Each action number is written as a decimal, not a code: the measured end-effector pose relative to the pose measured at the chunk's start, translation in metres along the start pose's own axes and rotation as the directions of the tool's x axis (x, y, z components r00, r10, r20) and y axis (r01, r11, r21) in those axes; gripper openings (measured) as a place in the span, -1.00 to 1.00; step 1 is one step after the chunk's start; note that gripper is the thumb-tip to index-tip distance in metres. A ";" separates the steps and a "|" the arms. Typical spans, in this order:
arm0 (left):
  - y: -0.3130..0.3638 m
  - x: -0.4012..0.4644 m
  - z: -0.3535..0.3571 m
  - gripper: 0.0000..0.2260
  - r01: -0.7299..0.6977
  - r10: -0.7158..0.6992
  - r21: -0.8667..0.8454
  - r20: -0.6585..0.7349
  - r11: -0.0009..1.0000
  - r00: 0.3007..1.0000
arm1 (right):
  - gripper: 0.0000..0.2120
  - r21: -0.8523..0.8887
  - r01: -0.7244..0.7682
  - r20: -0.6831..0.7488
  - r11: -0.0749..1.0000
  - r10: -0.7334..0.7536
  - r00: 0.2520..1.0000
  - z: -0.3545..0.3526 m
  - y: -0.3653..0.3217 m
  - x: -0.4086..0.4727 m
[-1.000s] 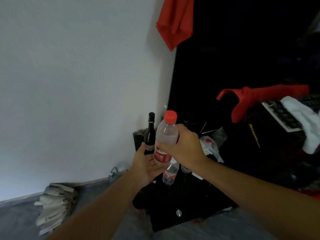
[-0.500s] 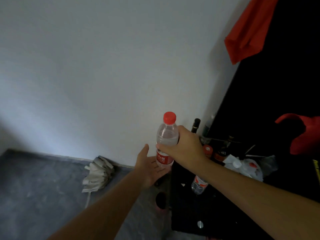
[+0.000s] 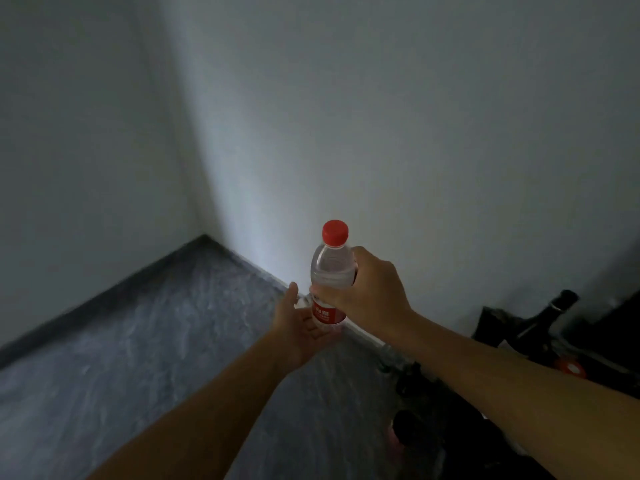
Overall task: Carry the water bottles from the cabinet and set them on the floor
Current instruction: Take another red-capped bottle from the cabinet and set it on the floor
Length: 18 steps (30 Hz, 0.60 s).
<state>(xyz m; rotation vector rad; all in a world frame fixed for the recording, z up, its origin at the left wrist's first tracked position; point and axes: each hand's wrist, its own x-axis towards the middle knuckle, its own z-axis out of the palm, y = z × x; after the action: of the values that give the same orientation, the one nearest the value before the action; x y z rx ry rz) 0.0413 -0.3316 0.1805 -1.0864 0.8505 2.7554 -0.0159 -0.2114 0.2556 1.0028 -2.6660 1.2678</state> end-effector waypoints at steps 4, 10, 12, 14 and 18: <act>0.038 -0.031 -0.059 -0.27 -0.067 0.063 -0.056 -0.067 0.996 0.996 | -0.46 0.040 0.080 0.063 0.996 -0.082 0.995 0.052 -0.055 0.004; 0.091 -0.072 -0.158 -0.27 -0.128 0.120 -0.098 -0.083 0.987 0.989 | -0.48 0.088 0.120 0.154 0.989 -0.132 0.979 0.133 -0.132 0.004; 0.106 -0.086 -0.188 -0.28 -0.149 0.139 -0.113 -0.091 0.982 0.986 | -0.47 0.106 0.126 0.182 0.986 -0.143 0.973 0.158 -0.155 0.003; 0.122 -0.098 -0.217 -0.28 -0.174 0.163 -0.109 -0.107 0.979 0.981 | -0.46 0.125 0.138 0.203 0.982 -0.161 0.966 0.184 -0.179 0.004; 0.153 -0.123 -0.268 -0.27 -0.231 0.209 -0.141 -0.154 0.963 0.966 | -0.49 0.159 0.177 0.240 0.971 -0.211 0.947 0.230 -0.224 0.006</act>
<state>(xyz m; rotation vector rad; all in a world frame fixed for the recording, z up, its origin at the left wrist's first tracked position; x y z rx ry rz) 0.2599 -0.5811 0.1714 -1.2969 0.8263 3.0051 0.1603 -0.4801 0.2577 1.5037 -2.5970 1.3769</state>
